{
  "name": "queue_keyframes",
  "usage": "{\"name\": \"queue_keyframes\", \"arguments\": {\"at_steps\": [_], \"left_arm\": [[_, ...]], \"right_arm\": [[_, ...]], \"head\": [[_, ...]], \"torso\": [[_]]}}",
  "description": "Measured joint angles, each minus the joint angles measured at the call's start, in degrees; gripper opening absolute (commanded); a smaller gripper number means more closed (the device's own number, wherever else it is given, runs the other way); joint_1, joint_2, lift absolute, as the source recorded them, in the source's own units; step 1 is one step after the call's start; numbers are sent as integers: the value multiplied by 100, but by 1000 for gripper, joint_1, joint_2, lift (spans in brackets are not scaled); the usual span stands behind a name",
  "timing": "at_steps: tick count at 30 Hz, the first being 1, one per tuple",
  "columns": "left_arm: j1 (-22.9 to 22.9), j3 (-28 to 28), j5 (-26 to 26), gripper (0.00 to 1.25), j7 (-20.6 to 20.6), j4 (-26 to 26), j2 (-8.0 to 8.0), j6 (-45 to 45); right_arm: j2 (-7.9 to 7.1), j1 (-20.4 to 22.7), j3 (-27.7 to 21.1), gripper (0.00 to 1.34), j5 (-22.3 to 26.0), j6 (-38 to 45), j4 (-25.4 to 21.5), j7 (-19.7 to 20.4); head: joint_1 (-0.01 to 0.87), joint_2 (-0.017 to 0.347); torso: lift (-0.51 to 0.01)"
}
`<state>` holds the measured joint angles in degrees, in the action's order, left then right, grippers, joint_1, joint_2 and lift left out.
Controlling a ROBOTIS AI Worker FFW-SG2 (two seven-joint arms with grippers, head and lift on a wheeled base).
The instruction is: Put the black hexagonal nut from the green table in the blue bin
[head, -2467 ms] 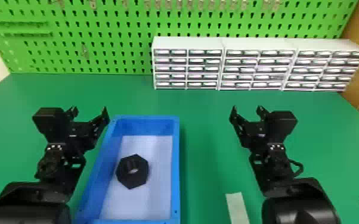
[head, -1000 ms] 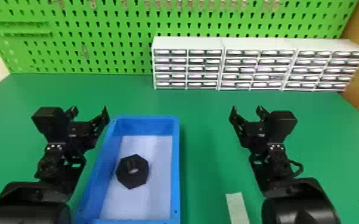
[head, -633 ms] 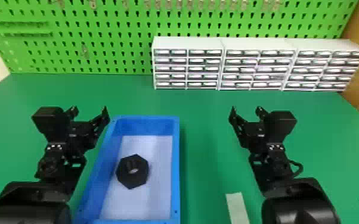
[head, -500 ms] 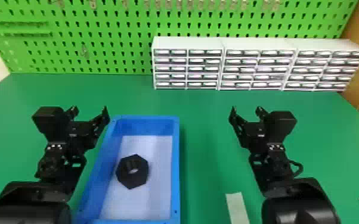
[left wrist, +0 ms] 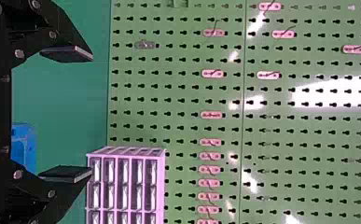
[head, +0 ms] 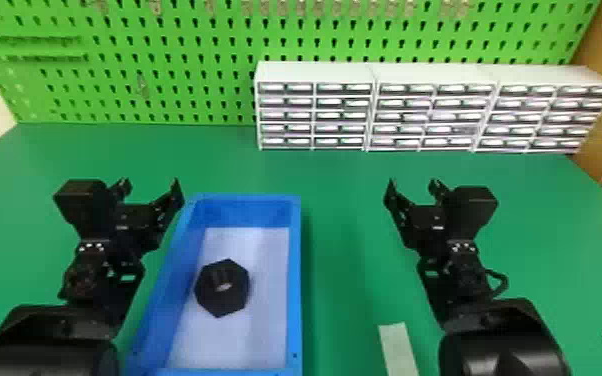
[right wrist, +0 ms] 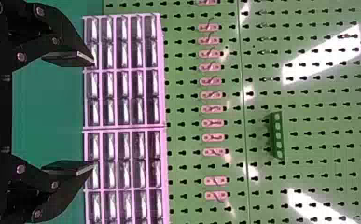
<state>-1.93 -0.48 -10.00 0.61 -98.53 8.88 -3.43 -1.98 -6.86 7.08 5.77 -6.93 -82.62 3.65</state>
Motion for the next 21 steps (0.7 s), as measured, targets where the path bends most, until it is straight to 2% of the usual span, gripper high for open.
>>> {"name": "queue_keyframes", "arguments": {"at_steps": [21], "left_arm": [[0, 5, -2, 854, 0, 0, 0, 0]], "right_arm": [[13, 0, -13, 858, 4, 5, -12, -1]], "head": [[686, 52]], "torso": [[-97]]}}
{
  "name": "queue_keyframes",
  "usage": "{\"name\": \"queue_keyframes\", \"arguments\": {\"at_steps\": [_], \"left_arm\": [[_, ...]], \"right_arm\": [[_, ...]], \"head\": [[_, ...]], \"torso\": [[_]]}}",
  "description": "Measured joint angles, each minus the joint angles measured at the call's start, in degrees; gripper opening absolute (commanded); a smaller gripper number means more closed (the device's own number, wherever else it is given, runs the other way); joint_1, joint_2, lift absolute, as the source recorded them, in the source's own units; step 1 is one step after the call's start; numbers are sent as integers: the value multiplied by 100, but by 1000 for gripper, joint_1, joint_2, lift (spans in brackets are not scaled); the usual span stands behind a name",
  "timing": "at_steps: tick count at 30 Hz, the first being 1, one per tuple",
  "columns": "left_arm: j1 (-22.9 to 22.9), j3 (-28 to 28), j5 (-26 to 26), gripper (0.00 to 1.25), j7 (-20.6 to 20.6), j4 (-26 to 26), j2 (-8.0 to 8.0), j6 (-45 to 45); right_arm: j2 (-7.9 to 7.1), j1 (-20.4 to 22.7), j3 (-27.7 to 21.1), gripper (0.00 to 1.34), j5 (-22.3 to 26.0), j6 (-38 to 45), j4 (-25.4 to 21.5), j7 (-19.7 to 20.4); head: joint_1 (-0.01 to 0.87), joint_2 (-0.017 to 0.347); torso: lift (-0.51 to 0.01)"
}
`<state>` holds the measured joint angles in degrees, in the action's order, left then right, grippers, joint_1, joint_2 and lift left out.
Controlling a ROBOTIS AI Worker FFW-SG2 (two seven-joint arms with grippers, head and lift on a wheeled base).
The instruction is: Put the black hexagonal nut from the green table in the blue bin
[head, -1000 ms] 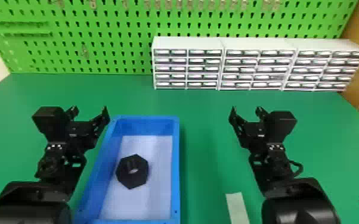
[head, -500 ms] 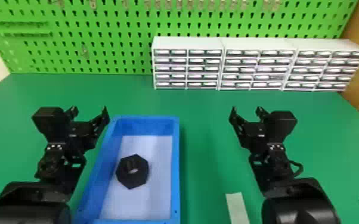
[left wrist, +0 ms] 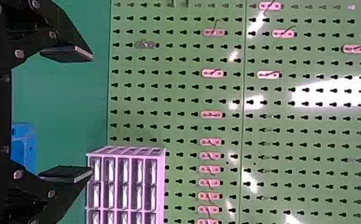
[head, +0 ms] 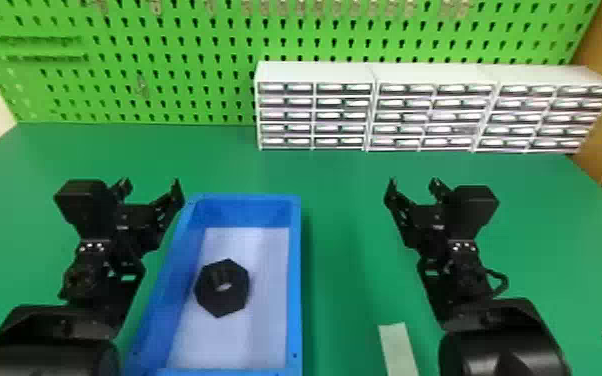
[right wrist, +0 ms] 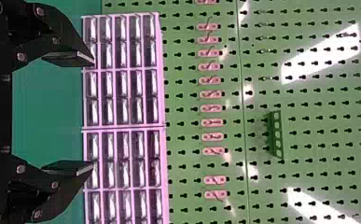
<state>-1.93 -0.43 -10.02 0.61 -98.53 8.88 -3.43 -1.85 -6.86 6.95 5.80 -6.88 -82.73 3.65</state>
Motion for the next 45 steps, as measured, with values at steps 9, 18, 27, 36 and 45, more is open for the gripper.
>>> {"name": "queue_keyframes", "arguments": {"at_steps": [9, 18, 27, 36, 45], "left_arm": [[-8, -9, -8, 854, 0, 0, 0, 0], [0, -10, -9, 854, 0, 0, 0, 0], [0, -10, -9, 854, 0, 0, 0, 0], [0, -2, -9, 854, 0, 0, 0, 0], [-5, -1, -9, 854, -2, -9, 0, 0]], "right_arm": [[-8, 4, 18, 858, -179, 26, -40, -4], [-22, 16, 34, 858, -270, 71, -58, -3], [-34, 10, 37, 858, -289, 73, -67, -3], [-43, 9, 43, 858, -290, 73, -75, -1], [-44, 16, 43, 858, -284, 73, -76, -2]], "head": [[686, 52], [686, 52], [686, 52], [686, 52], [686, 52]], "torso": [[-97], [-97], [-97], [-97], [-97]]}}
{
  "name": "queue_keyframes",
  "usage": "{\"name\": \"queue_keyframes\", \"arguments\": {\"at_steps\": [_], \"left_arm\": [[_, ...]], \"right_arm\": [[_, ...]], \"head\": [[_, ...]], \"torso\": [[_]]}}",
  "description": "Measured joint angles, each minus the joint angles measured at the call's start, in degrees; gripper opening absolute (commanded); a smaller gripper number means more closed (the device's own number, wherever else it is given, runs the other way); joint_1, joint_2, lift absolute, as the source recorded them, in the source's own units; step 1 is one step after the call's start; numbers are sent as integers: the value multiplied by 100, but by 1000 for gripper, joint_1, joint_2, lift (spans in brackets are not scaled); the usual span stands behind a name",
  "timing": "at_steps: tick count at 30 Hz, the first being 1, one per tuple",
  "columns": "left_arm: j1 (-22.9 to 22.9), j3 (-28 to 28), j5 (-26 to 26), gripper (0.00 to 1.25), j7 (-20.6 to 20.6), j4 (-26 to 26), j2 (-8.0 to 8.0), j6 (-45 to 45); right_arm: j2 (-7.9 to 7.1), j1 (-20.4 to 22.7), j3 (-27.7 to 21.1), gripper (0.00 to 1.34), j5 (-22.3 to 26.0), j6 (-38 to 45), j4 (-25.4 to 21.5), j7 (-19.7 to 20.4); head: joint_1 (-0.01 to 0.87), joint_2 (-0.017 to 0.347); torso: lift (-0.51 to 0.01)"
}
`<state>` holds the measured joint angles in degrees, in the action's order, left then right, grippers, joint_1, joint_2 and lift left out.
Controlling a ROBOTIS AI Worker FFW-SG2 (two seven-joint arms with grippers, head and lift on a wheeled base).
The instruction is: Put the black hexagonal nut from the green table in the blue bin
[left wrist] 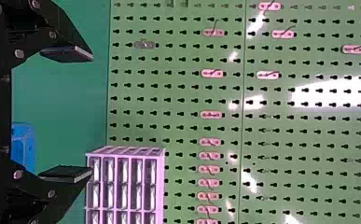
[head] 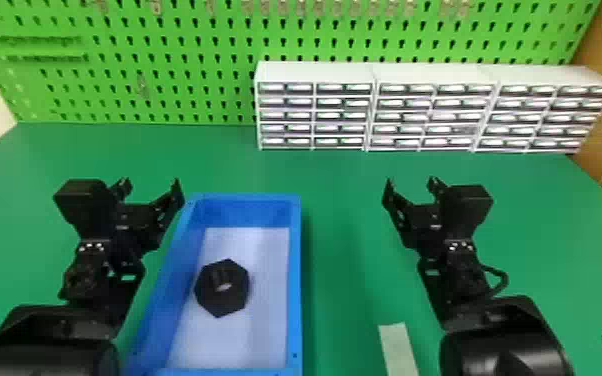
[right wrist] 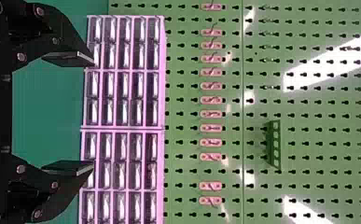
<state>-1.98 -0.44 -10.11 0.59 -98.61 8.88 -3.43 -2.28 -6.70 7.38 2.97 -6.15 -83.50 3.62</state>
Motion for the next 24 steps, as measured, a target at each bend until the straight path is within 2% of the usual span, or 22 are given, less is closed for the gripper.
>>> {"name": "queue_keyframes", "arguments": {"at_steps": [24], "left_arm": [[-22, -35, -1, 854, 1, -18, 0, 0]], "right_arm": [[24, 15, -27, 858, 38, 7, -9, 0]], "head": [[686, 52]], "torso": [[-97]]}}
